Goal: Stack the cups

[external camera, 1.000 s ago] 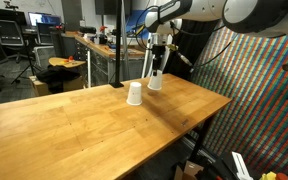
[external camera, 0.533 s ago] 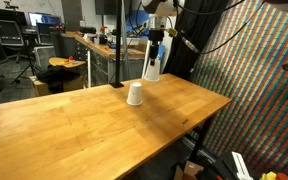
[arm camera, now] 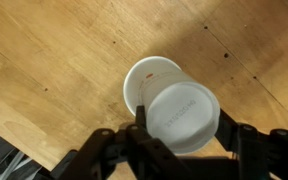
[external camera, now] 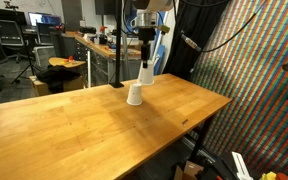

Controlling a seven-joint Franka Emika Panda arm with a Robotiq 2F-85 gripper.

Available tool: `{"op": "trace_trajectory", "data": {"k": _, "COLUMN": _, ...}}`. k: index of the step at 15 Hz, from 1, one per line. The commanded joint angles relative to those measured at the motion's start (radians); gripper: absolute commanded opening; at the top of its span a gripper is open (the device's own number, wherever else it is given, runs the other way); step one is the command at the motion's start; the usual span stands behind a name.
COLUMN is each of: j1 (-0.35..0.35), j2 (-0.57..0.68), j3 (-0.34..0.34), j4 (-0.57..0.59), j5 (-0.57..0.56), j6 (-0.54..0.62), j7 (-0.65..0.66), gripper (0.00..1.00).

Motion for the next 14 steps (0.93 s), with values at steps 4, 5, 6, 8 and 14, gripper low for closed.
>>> {"op": "trace_trajectory", "data": {"k": 4, "j1": 0.074, "j2": 0.02, "j3": 0.042, "j4": -0.035, "j5": -0.044, "j6": 0.035, "j7": 0.095, "gripper": 0.41}}
{"op": "trace_trajectory", "data": {"k": 5, "j1": 0.084, "j2": 0.027, "j3": 0.048, "j4": -0.031, "j5": -0.048, "j6": 0.032, "j7": 0.106, "gripper": 0.41}}
{"op": "trace_trajectory", "data": {"k": 6, "j1": 0.091, "j2": 0.028, "j3": 0.052, "j4": -0.025, "j5": -0.059, "j6": 0.031, "j7": 0.117, "gripper": 0.41}}
{"op": "trace_trajectory", "data": {"k": 8, "j1": 0.101, "j2": 0.028, "j3": 0.06, "j4": -0.017, "j5": -0.067, "j6": 0.026, "j7": 0.131, "gripper": 0.41}}
{"op": "trace_trajectory", "data": {"k": 14, "j1": 0.112, "j2": 0.009, "j3": 0.069, "j4": 0.0, "j5": -0.073, "j6": 0.013, "j7": 0.134, "gripper": 0.41}}
